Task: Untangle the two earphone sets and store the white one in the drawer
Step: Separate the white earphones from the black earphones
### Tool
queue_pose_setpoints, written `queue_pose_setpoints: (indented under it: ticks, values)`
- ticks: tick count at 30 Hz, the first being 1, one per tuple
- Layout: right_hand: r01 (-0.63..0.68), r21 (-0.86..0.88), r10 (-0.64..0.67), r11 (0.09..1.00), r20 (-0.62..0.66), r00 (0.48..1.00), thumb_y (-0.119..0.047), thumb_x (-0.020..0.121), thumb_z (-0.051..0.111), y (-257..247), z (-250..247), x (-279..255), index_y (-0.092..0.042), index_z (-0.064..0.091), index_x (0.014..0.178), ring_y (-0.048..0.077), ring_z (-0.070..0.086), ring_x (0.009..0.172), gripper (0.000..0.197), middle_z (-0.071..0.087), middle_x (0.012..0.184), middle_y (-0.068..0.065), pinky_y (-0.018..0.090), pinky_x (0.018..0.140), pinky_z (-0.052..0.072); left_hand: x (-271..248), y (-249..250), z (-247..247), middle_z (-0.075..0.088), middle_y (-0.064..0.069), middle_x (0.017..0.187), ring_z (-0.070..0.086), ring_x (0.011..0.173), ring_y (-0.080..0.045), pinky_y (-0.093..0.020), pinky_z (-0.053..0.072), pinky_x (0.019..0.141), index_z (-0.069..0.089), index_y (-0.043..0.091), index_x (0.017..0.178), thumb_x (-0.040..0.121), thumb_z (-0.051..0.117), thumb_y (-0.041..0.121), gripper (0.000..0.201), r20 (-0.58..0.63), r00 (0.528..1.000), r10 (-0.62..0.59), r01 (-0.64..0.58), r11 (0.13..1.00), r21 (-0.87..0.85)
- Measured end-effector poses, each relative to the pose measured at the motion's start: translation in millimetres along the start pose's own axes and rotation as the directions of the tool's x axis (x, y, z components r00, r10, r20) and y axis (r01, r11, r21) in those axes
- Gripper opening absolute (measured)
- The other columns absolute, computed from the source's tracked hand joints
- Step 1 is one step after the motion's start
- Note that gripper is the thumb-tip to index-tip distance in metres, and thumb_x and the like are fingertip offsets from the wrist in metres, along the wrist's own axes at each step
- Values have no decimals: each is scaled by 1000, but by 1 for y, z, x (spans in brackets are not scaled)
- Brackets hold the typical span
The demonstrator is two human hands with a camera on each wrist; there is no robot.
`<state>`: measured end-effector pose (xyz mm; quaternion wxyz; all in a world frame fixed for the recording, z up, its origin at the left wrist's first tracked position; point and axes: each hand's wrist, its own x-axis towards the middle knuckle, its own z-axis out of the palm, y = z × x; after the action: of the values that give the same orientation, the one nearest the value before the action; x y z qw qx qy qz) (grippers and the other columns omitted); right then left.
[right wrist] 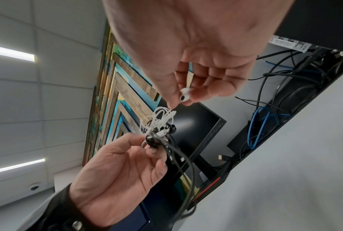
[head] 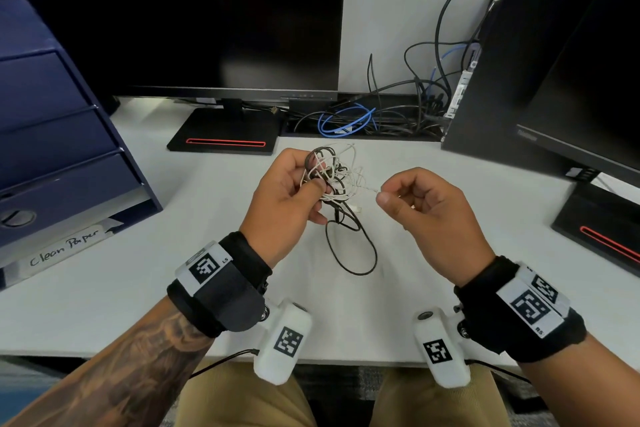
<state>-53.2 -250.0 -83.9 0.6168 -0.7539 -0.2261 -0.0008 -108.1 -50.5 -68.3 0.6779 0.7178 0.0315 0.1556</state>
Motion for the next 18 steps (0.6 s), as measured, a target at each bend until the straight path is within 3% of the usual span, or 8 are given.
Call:
queue_pose_setpoints:
  ticks: [2, 7, 10, 15, 18]
  values:
    - [12, -40, -13, 999, -28, 1000, -14, 92, 72, 1, -1, 1, -21, 70, 92, 16, 59, 79, 8, 70, 88, -11, 33, 75, 51, 1, 0, -1, 65, 4, 79, 54, 67, -13, -40, 57, 62, 56, 18, 97, 96, 50, -4, 23, -22, 1000, 18, -18, 1000, 9]
    - [46, -79, -51, 996, -70, 996, -13, 95, 68, 0, -2, 1, -24, 69, 92, 17, 58, 83, 11, 68, 89, -9, 24, 69, 48, 5, -4, -5, 56, 2, 88, 55, 69, -13, -37, 58, 63, 60, 20, 96, 96, 53, -2, 23, -109, 992, 68, -63, 997, 49]
    - [52, -99, -62, 994, -99, 993, -12, 96, 65, 0, -6, 4, -23, 66, 91, 22, 58, 89, 13, 67, 93, -4, 27, 72, 49, 7, -5, -8, 54, -1, 88, 54, 67, -13, -39, 59, 63, 60, 19, 96, 96, 54, -1, 21, -140, 988, 67, -63, 998, 31]
    - [76, -154, -102, 985, -166, 981, -8, 98, 59, -5, -16, 9, -23, 62, 89, 19, 55, 86, 18, 65, 96, 7, 14, 67, 43, 10, -2, -13, 55, 0, 85, 52, 65, -12, -42, 60, 64, 59, 17, 96, 96, 54, -1, 18, -181, 981, 65, -66, 998, 1]
    - [73, -193, -112, 978, -200, 973, -8, 98, 58, -7, -19, 10, -23, 61, 88, 16, 54, 82, 18, 65, 96, 8, 12, 64, 42, 11, 0, -14, 57, 1, 86, 55, 67, -13, -43, 60, 66, 58, 14, 97, 96, 55, 0, 15, -194, 979, 64, -69, 997, -20]
